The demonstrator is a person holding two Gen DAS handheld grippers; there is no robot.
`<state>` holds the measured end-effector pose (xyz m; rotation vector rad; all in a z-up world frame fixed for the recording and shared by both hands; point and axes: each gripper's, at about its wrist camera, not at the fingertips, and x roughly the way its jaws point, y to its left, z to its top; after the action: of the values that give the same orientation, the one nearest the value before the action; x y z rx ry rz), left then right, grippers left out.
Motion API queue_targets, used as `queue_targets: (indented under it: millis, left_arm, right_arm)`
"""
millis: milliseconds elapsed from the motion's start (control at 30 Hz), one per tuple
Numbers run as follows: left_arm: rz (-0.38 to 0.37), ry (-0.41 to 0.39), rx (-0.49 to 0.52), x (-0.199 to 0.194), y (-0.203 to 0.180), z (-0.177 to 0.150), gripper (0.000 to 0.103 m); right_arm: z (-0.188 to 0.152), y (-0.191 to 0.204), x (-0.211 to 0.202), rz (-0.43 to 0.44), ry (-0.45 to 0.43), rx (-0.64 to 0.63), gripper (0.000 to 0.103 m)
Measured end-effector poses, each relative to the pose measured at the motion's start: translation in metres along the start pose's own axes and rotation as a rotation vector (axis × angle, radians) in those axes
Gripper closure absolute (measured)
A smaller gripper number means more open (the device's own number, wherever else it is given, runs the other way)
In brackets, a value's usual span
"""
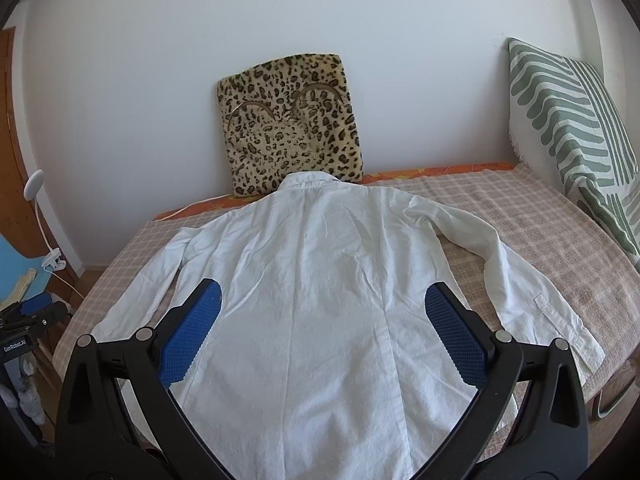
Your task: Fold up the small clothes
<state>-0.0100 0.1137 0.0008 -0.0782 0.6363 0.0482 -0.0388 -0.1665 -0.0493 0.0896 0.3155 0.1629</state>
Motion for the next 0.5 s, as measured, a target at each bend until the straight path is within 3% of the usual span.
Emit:
queue_targets:
  millis: [367,500]
  left_arm:
    - [0.064,0.081,-0.285,-0.005,0.133,-0.022,0.065]
    - [0.056,0.148,-0.392,0.003,0.167,-0.041,0.065]
  right_arm:
    - [0.002,0.038,0.019,0.096,0.015,-0.024,0.0]
    - [-0.001,0.056,0.025,0.108,0.012,-0.059,0.0]
